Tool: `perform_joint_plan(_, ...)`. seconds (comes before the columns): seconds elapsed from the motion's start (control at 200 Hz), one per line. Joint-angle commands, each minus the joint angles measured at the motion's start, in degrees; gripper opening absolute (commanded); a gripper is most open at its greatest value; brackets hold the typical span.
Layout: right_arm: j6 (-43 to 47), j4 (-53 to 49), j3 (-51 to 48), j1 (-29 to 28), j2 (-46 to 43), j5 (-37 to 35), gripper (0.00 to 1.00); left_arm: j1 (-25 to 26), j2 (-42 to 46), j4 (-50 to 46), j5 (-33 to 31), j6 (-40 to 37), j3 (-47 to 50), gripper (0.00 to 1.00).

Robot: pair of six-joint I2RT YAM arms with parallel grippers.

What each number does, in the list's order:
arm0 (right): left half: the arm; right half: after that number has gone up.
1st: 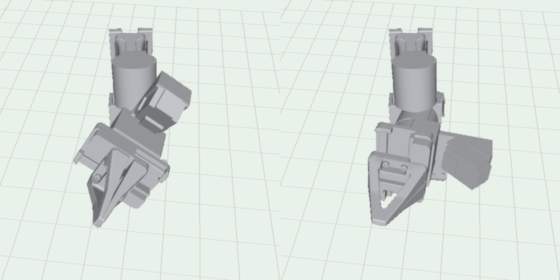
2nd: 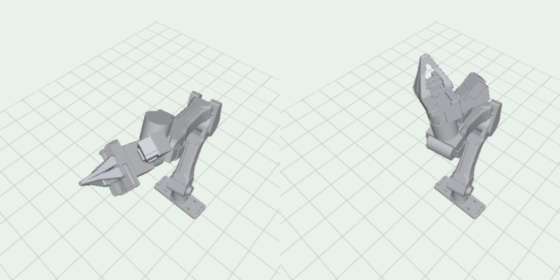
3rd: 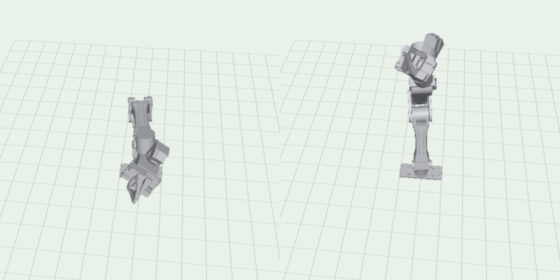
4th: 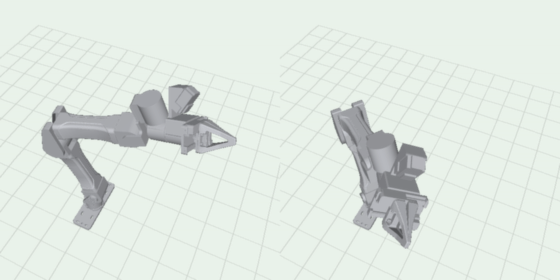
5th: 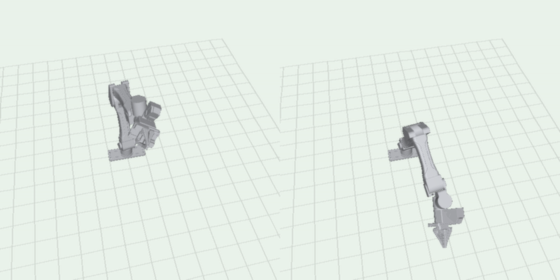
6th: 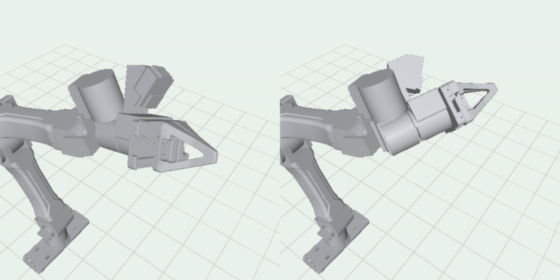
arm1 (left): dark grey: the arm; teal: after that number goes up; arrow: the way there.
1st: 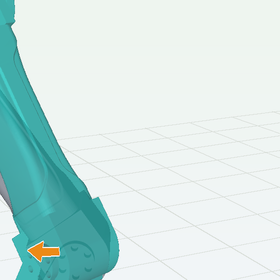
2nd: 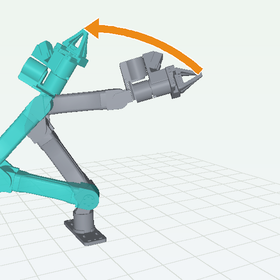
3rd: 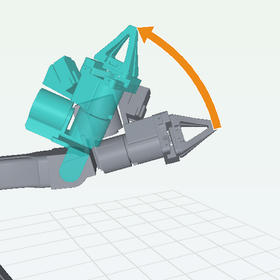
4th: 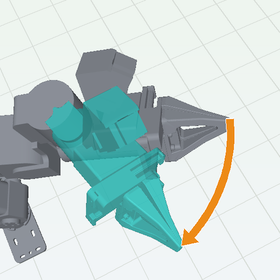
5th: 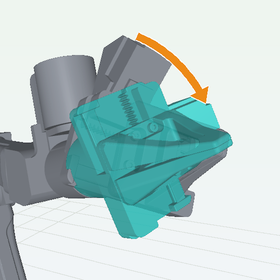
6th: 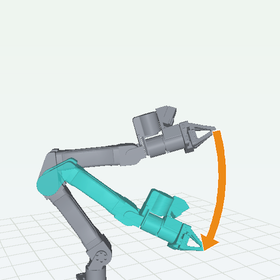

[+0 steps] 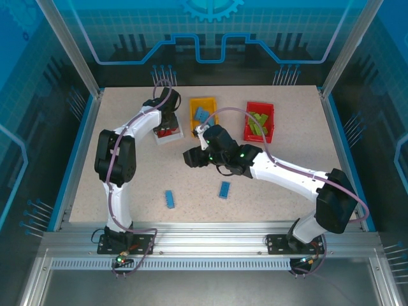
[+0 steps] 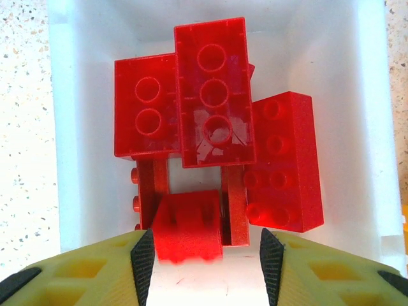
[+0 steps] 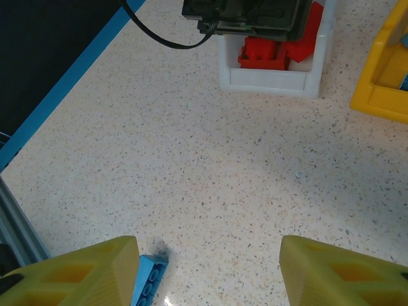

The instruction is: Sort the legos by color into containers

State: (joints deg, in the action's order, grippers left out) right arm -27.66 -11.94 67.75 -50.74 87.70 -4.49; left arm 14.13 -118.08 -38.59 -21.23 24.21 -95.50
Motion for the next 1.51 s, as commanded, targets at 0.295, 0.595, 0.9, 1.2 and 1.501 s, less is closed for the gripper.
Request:
perform_joint_plan(0.295,-25.1,-26.6,-6.9,-1.5,-5.9,-18.4,0.64,7.4,25.6,2.9,7.4,4.1,12.2,0.50)
perform_joint_plan(0.595,-39.8,-32.8,-8.1,-5.1,2.1,-12.0,0.68,29.1,53.9,9.6,15.6,14.3,40.3,0.54)
perform_joint_plan(0.9,-40.8,-28.5,-8.3,-4.5,9.9,-8.0,0.68,34.4,67.9,4.6,19.2,21.8,51.6,0.55)
perform_joint_plan(1.2,-39.1,-25.8,-8.0,-3.5,13.0,-8.8,0.45,34.4,70.3,3.0,18.0,21.8,51.0,0.55)
perform_joint_plan(1.501,-33.8,-28.8,-4.5,-3.8,12.1,-14.3,0.22,34.3,71.1,2.0,15.2,21.8,49.4,0.54)
